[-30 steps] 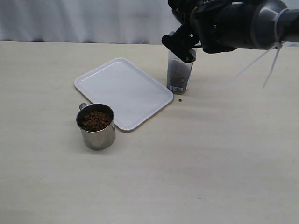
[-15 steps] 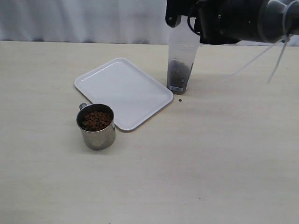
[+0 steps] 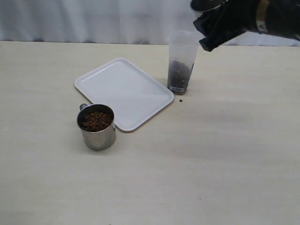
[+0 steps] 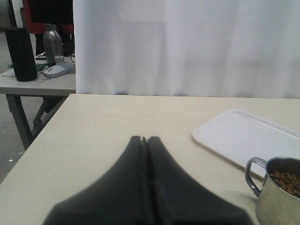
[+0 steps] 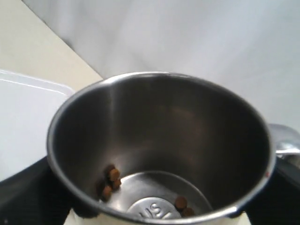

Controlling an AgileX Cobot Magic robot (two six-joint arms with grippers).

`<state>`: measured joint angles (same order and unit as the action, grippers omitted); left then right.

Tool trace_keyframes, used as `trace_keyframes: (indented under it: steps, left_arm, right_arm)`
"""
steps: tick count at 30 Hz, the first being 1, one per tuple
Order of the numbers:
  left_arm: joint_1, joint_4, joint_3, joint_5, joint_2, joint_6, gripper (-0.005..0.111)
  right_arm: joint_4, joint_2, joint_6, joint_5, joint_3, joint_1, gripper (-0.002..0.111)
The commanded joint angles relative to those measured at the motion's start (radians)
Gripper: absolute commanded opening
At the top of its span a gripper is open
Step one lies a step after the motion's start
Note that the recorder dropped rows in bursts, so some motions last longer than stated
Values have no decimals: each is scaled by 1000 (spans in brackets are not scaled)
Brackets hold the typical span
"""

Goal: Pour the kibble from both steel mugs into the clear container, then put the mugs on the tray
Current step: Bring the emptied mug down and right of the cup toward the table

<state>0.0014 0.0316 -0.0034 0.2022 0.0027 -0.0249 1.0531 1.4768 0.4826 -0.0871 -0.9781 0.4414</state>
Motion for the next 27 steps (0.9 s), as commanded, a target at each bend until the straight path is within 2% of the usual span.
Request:
trace_keyframes:
  steps: [1, 5, 10, 13, 15, 17, 21, 24, 27]
  left_arm:
    - [3, 6, 3, -6, -3, -4, 0]
    - [3, 6, 3, -6, -3, -4, 0]
    - [3, 6, 3, -6, -3, -4, 0]
    - [3, 6, 3, -6, -3, -4, 0]
    - [3, 6, 3, -6, -3, -4, 0]
    - [3, 6, 3, -6, -3, -4, 0]
    - [3, 6, 3, -6, -3, -4, 0]
    - [3, 6, 3, -6, -3, -4, 0]
    - [3, 8, 3, -6, -3, -4, 0]
  right_arm:
    - [-30, -123, 4, -422, 258, -85, 5]
    - [-31, -128, -6, -507, 399, -107, 5]
    - [-71, -126, -150, -644, 553, -107, 5]
    - [-122, -126, -294, -778, 665, -107, 5]
    - [-193, -126, -460, -850, 723, -107, 5]
    - [-319, -122, -506, -857, 756, -107, 4]
    - [-363, -66, -590, -860, 769, -111, 4]
    - [-380, 9, -601, -914, 769, -190, 4]
    - [-223, 93, -563, -1058, 769, -323, 4]
